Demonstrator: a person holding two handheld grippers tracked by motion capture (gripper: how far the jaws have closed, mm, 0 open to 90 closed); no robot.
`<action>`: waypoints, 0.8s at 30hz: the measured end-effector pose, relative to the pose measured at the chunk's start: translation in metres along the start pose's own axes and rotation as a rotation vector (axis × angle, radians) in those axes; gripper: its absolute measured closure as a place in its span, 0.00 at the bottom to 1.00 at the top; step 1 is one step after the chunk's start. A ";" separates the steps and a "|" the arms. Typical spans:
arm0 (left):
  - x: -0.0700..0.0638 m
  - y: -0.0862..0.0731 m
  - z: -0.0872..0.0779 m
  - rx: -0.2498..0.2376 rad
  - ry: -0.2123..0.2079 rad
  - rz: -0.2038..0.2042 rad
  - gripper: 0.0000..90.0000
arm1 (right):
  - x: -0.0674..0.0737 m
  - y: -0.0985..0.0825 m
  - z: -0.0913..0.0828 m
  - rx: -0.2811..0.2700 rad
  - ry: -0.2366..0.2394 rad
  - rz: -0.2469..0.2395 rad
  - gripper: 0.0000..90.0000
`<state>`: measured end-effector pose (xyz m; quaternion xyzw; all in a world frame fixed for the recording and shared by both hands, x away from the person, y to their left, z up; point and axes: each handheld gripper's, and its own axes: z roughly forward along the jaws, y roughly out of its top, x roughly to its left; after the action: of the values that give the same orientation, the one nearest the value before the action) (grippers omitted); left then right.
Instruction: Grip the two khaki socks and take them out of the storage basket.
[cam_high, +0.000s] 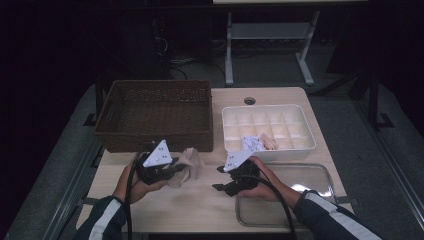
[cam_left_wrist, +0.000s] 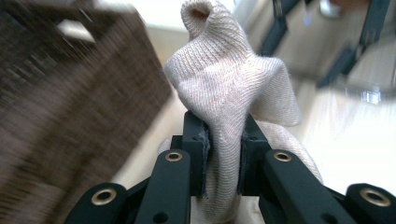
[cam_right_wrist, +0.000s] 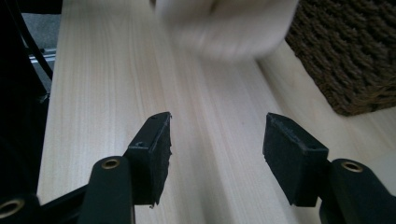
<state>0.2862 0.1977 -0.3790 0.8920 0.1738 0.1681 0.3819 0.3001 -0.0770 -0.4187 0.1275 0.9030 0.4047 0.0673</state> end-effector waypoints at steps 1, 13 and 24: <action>-0.002 -0.006 0.006 0.010 -0.017 -0.009 0.86 | 0.000 0.000 0.001 0.007 0.002 0.003 0.46; -0.016 -0.039 0.041 0.077 -0.100 -0.053 0.67 | 0.006 -0.002 0.011 0.047 -0.013 -0.014 0.70; -0.018 -0.064 0.020 0.085 -0.105 -0.142 0.42 | 0.009 0.001 0.019 0.058 -0.018 -0.055 0.66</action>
<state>0.2676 0.2186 -0.4422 0.9006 0.2231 0.0860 0.3631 0.2959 -0.0601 -0.4307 0.1081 0.9168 0.3753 0.0828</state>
